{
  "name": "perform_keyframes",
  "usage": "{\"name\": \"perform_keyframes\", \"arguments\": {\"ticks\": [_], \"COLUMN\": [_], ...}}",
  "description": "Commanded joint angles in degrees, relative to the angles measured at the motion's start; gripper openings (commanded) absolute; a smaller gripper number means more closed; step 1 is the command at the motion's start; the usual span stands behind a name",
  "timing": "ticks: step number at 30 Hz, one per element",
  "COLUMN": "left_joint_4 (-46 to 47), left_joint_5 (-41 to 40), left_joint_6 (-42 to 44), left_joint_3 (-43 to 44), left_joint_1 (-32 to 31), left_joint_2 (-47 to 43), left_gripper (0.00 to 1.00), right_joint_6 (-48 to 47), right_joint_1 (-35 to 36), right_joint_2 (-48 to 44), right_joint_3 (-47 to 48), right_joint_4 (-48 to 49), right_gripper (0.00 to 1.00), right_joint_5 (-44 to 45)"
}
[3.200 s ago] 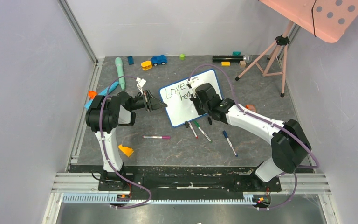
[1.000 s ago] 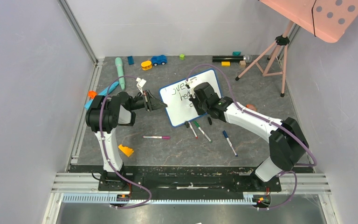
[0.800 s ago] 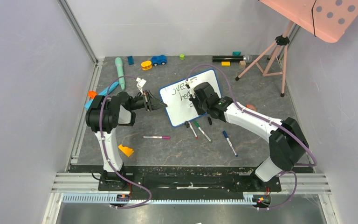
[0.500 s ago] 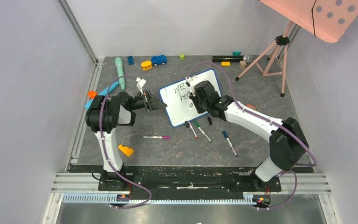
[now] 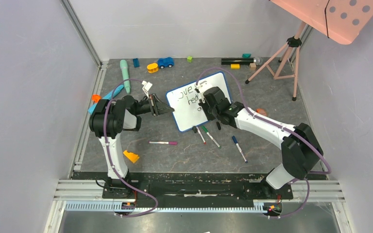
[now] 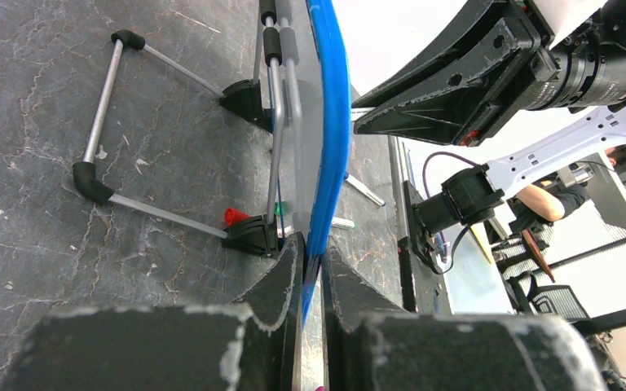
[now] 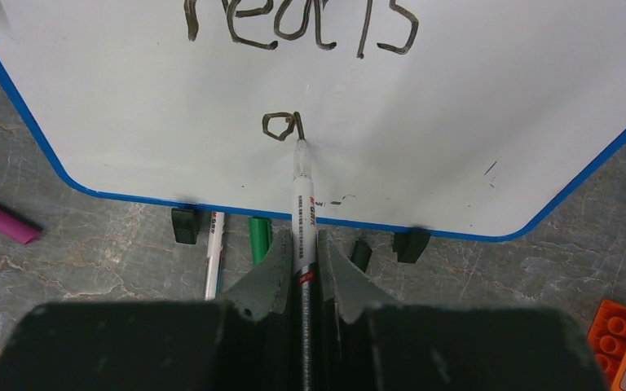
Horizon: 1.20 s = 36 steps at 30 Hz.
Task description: Write a sentence on the whiteboard
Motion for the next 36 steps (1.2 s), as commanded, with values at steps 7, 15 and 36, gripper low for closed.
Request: {"name": "perform_keyframes", "arguments": {"ticks": [7, 15, 36], "left_joint_4": [2.56, 2.56, 2.56], "left_joint_5": [4.39, 4.33, 4.29], "left_joint_6": [0.21, 0.00, 0.24], "left_joint_3": [-0.22, -0.09, -0.26], "left_joint_1": [-0.38, -0.35, -0.38], "left_joint_2": [-0.25, 0.00, -0.21], "left_gripper": [0.02, 0.02, 0.02], "right_joint_6": [0.52, -0.37, -0.23], "right_joint_1": [-1.31, -2.84, -3.62], "right_joint_2": [-2.08, -2.38, 0.34], "right_joint_3": [1.95, 6.33, 6.77], "right_joint_4": [0.09, 0.10, 1.75], "right_gripper": [0.00, 0.00, 0.00], "right_joint_5": [0.42, -0.68, -4.21]}}
